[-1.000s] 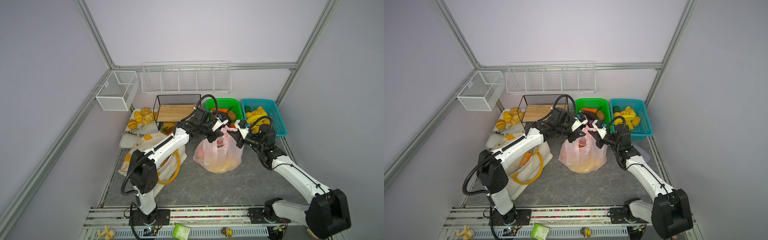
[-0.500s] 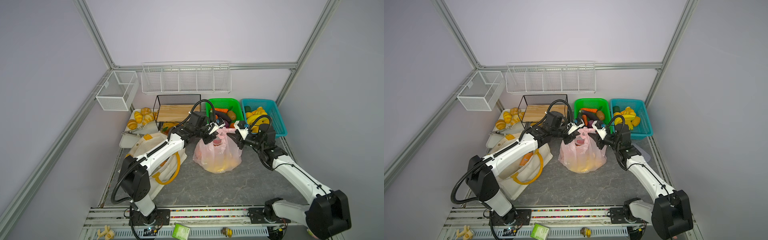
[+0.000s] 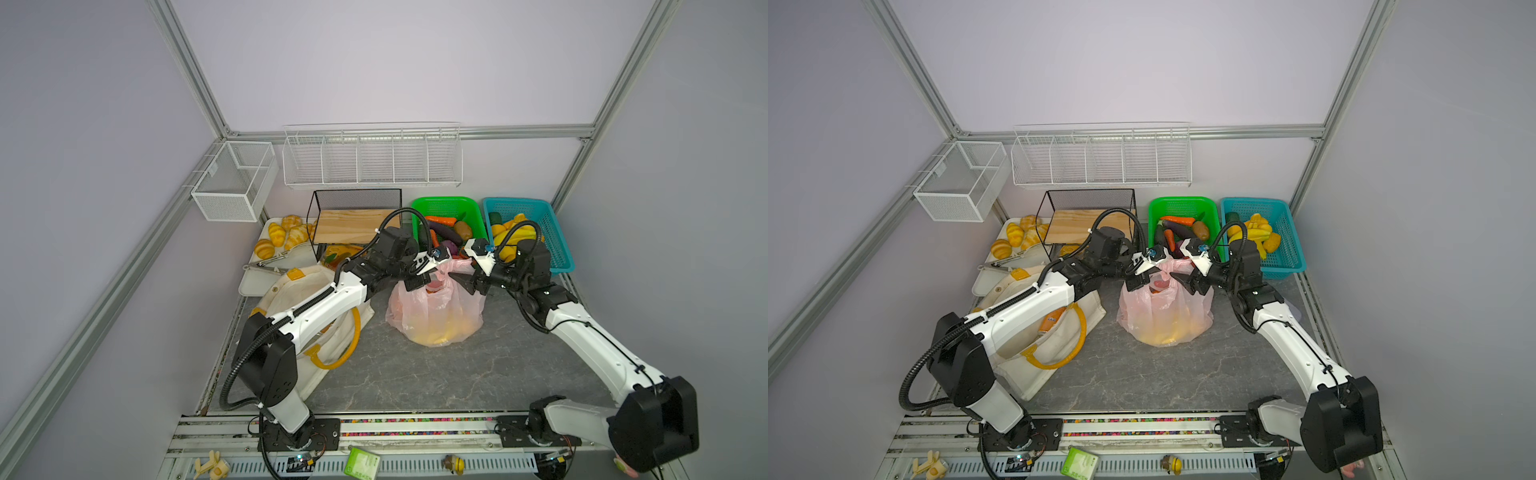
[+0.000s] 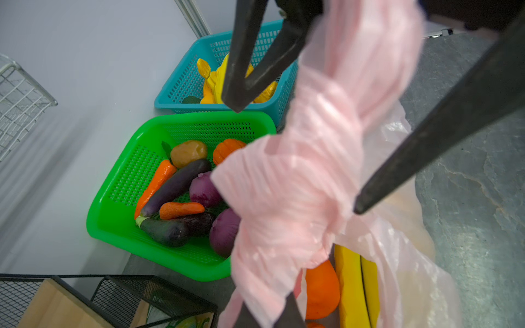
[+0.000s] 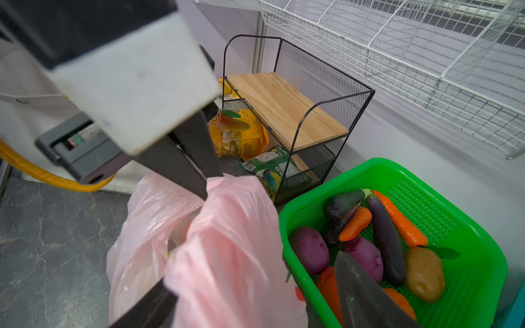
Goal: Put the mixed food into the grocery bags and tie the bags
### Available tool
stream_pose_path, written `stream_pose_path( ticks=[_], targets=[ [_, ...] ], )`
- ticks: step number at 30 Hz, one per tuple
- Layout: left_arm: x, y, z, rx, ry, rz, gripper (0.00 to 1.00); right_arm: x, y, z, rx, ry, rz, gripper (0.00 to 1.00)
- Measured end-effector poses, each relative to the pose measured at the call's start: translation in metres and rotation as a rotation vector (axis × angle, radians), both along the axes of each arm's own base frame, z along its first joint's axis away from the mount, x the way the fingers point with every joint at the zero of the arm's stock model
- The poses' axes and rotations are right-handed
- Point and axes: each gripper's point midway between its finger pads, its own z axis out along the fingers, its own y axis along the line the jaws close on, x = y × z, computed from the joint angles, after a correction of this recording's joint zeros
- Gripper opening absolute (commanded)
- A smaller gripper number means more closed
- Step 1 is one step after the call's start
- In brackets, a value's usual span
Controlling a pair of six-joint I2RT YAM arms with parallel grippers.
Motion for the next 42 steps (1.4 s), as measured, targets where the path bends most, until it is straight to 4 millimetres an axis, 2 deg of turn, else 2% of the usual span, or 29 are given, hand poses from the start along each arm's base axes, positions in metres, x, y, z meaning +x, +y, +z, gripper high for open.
stream_pose_path(
  ticks=[9, 20, 27, 36, 38, 42],
  targets=[
    [-0.009, -0.001, 0.000, 0.022, -0.035, -0.076, 0.00, 0.007, 0.010, -0.019, -0.052, -0.025, 0.090, 0.78],
    [-0.013, 0.000, 0.005, 0.043, -0.057, -0.113, 0.00, 0.019, 0.025, -0.033, -0.048, -0.018, 0.196, 0.62],
    [-0.009, -0.001, 0.008, 0.034, -0.068, -0.095, 0.00, 0.019, 0.029, -0.023, -0.008, -0.043, 0.220, 0.33],
    [0.004, -0.002, 0.020, -0.020, -0.065, -0.011, 0.00, 0.024, 0.030, -0.021, 0.033, -0.051, 0.178, 0.10],
    [0.007, -0.002, 0.020, -0.031, -0.054, 0.017, 0.07, 0.027, 0.030, -0.022, 0.041, -0.057, 0.149, 0.07],
    [0.013, 0.001, 0.016, -0.043, -0.025, 0.074, 0.25, 0.030, 0.025, -0.026, 0.053, -0.071, 0.080, 0.07]
  ],
)
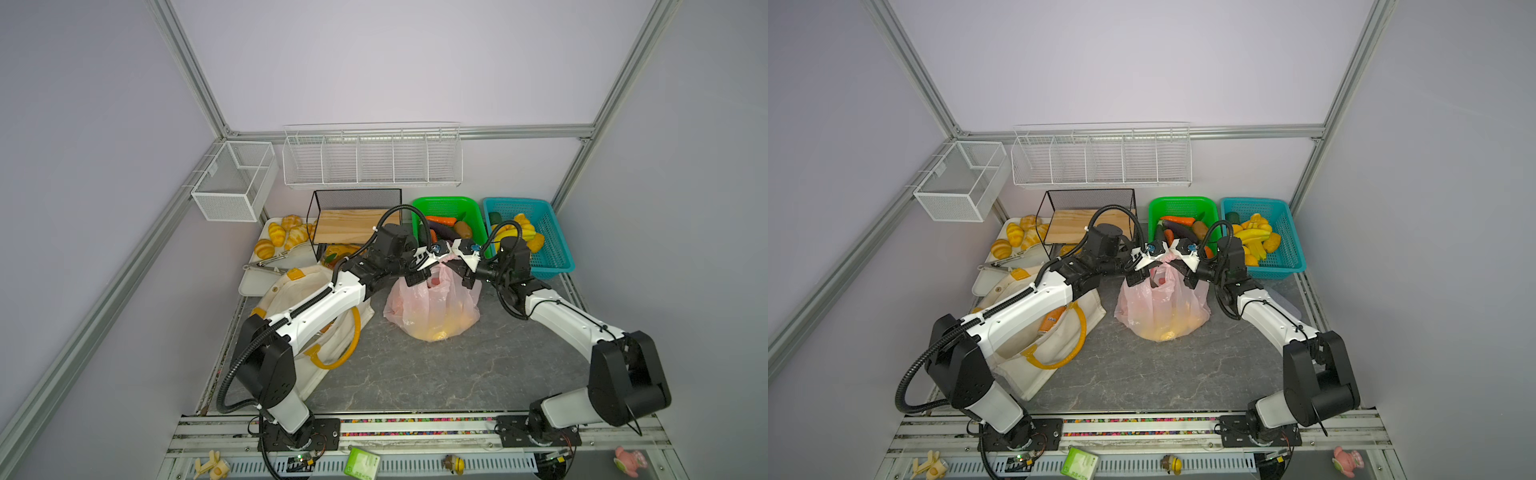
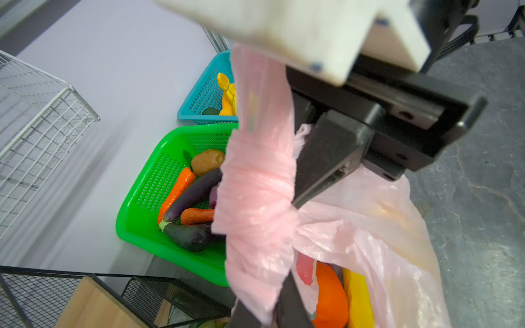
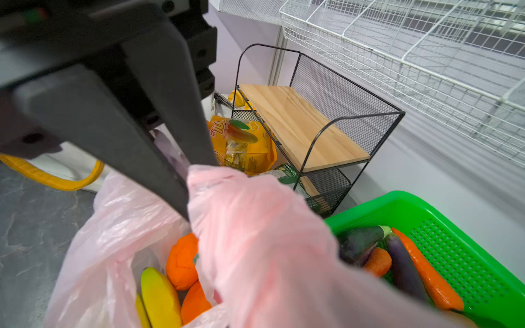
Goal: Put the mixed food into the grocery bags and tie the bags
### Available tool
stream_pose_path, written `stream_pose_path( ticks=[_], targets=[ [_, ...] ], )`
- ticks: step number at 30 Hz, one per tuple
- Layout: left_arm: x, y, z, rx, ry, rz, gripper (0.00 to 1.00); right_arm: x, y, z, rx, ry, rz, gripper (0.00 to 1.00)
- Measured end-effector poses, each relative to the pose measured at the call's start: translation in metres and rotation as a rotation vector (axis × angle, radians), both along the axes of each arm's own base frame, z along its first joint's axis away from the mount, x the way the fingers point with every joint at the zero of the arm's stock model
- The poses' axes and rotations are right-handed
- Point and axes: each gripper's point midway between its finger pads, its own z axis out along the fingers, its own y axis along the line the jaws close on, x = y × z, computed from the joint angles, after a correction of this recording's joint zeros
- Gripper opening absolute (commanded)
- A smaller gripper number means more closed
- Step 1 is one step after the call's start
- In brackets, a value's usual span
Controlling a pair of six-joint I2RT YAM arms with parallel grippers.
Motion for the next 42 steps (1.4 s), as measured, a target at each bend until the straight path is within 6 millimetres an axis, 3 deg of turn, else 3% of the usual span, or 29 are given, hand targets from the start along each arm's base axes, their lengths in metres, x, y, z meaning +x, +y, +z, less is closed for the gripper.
stream_pose_path(
  ticks=[6, 13, 16, 20, 22, 38, 42],
  targets=[
    [0.004, 0.006, -0.009, 0.002, 0.052, 0.060, 0.47, 0.002, -0.007, -0.003, 0.014, -0.021, -0.070, 0.07],
    [0.008, 0.014, -0.014, 0.011, 0.098, 0.092, 0.54, 0.001, -0.008, 0.010, 0.037, -0.088, -0.121, 0.07],
    [0.014, 0.011, -0.008, 0.006, 0.102, 0.101, 0.42, 0.001, -0.007, 0.013, 0.044, -0.112, -0.143, 0.07],
    [0.021, 0.005, -0.007, -0.016, 0.128, 0.121, 0.09, 0.006, -0.007, 0.019, 0.052, -0.138, -0.190, 0.07],
    [0.020, 0.003, -0.005, -0.038, 0.155, 0.124, 0.00, 0.009, -0.007, 0.021, 0.059, -0.146, -0.220, 0.07],
    [-0.004, 0.009, 0.019, -0.273, 0.307, 0.230, 0.00, 0.023, -0.006, 0.023, 0.062, -0.163, -0.380, 0.06],
    [-0.015, 0.000, 0.022, -0.303, 0.330, 0.213, 0.00, 0.023, -0.004, 0.022, 0.062, -0.164, -0.399, 0.07]
  ],
)
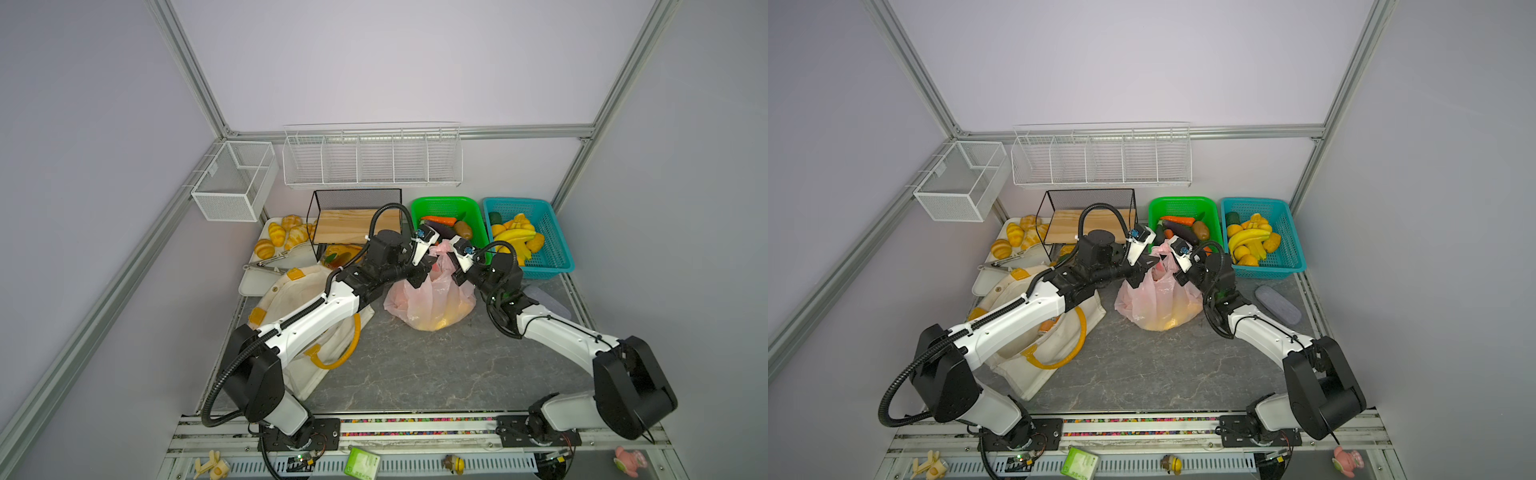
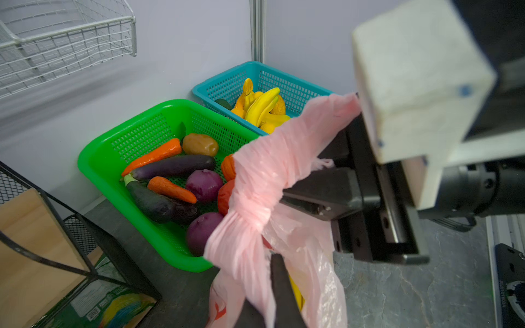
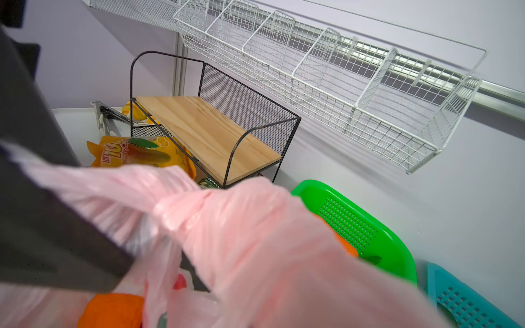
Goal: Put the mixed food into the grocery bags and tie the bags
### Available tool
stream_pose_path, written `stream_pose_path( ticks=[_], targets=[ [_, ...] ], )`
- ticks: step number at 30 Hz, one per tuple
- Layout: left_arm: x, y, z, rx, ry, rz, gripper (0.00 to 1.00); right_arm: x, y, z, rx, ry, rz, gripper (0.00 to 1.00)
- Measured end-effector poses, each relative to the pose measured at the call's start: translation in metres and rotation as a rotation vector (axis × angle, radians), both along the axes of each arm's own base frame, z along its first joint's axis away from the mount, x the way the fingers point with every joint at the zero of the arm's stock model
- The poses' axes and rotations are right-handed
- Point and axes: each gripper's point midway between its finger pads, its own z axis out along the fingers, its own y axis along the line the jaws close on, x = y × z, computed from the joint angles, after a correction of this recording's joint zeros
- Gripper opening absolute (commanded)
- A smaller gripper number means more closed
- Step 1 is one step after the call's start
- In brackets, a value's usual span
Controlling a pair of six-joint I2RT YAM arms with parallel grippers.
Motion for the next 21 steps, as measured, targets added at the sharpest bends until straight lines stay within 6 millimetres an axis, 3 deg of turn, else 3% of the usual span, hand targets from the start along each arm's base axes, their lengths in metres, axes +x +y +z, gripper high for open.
stream_pose_path(
  ticks=[8, 11, 15, 21],
  targets=[
    [-0.033, -0.033, 0.003, -0.067, 0.025, -0.058, 0.00, -0.009, 0.003, -0.005, 0.071, 0.035, 0.047, 0.07],
    [-0.043, -0.046, 0.004, -0.090, 0.028, -0.069, 0.01, -0.015, -0.005, -0.007, 0.103, 0.054, 0.097, 0.07],
    [-0.058, -0.067, 0.000, -0.113, 0.037, -0.109, 0.28, -0.026, -0.019, -0.004, 0.139, 0.065, 0.182, 0.07],
    [-0.069, -0.067, -0.016, -0.099, 0.054, -0.151, 0.53, -0.042, -0.030, -0.014, 0.162, 0.103, 0.288, 0.07]
  ],
)
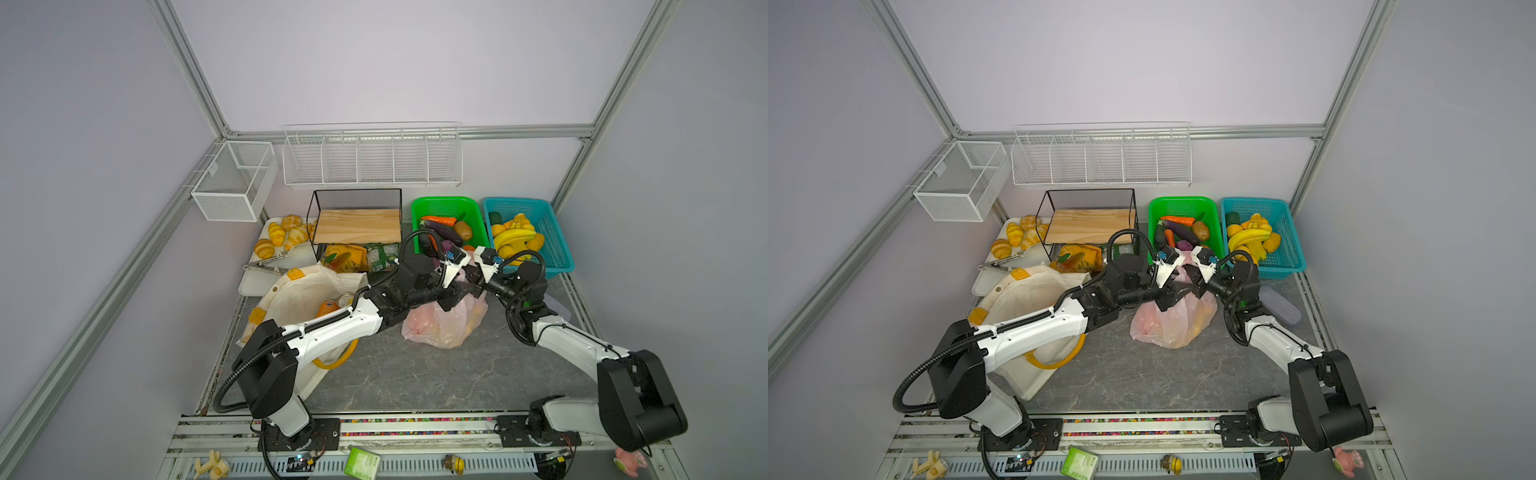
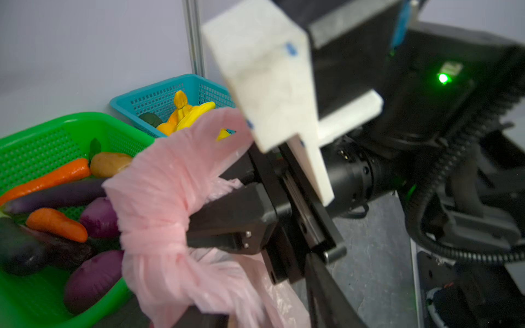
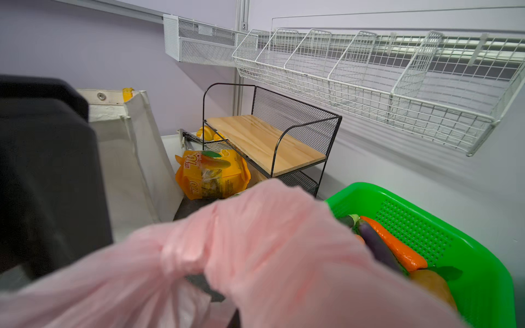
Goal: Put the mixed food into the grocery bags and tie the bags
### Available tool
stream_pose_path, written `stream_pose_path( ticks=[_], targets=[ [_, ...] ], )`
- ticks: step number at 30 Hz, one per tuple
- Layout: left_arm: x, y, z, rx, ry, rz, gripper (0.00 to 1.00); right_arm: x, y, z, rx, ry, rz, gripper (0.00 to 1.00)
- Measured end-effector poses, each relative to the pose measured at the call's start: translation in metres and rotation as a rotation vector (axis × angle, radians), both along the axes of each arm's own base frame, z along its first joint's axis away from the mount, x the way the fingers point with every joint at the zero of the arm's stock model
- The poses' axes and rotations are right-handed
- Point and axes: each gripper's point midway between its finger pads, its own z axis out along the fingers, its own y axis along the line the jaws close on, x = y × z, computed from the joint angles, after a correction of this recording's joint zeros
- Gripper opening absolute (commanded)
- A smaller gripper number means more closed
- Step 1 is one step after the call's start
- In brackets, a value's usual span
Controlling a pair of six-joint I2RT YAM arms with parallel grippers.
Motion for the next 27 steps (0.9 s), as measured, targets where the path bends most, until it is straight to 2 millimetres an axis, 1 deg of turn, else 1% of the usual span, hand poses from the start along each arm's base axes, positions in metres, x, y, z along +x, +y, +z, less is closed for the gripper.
stream_pose_path(
  ticks=[2, 4, 5, 6, 8, 10, 11, 13, 15, 16, 19, 22, 25, 27],
  targets=[
    [-0.010, 0.004, -0.005, 0.018, 0.000, -0.029, 0.58, -0.003, -0.002, 0.001, 0.010, 0.003, 0.027, 0.07],
    [-0.019, 0.011, -0.005, 0.030, -0.002, -0.052, 0.63, -0.005, -0.003, 0.005, 0.022, -0.007, 0.050, 0.07],
    [-0.023, 0.015, -0.003, 0.029, -0.004, -0.062, 0.66, -0.007, -0.002, 0.007, 0.027, -0.012, 0.065, 0.07],
    [-0.027, 0.019, 0.002, 0.023, -0.009, -0.066, 0.66, -0.009, -0.001, 0.007, 0.030, -0.014, 0.079, 0.07],
    [-0.031, 0.031, 0.013, 0.003, -0.021, -0.059, 0.67, -0.010, 0.001, 0.006, 0.032, -0.009, 0.097, 0.07],
    [-0.031, 0.046, 0.024, -0.024, -0.027, -0.038, 0.66, -0.012, 0.002, 0.005, 0.034, -0.002, 0.110, 0.07],
    [-0.029, 0.054, 0.028, -0.037, -0.026, -0.022, 0.64, -0.012, 0.003, 0.004, 0.034, 0.001, 0.115, 0.07],
    [-0.020, 0.070, 0.033, -0.060, -0.015, 0.020, 0.54, -0.012, 0.003, 0.004, 0.037, 0.007, 0.120, 0.07],
    [-0.006, 0.083, 0.031, -0.060, -0.006, 0.075, 0.42, -0.012, 0.004, 0.006, 0.040, 0.007, 0.122, 0.07],
    [-0.001, 0.086, 0.028, -0.054, 0.002, 0.094, 0.39, -0.011, 0.004, 0.007, 0.042, 0.006, 0.124, 0.07],
    [0.005, 0.084, 0.012, -0.025, 0.028, 0.107, 0.30, -0.009, 0.008, 0.015, 0.047, 0.001, 0.129, 0.07],
    [0.007, 0.072, -0.008, -0.004, 0.070, 0.083, 0.24, -0.006, 0.018, 0.022, 0.063, 0.010, 0.146, 0.07],
    [0.006, 0.059, -0.024, 0.000, 0.106, 0.062, 0.22, -0.004, 0.024, 0.022, 0.081, 0.041, 0.158, 0.06],
    [0.001, 0.048, -0.031, -0.003, 0.118, 0.040, 0.22, -0.003, 0.026, 0.023, 0.092, 0.059, 0.164, 0.07]
  ],
)
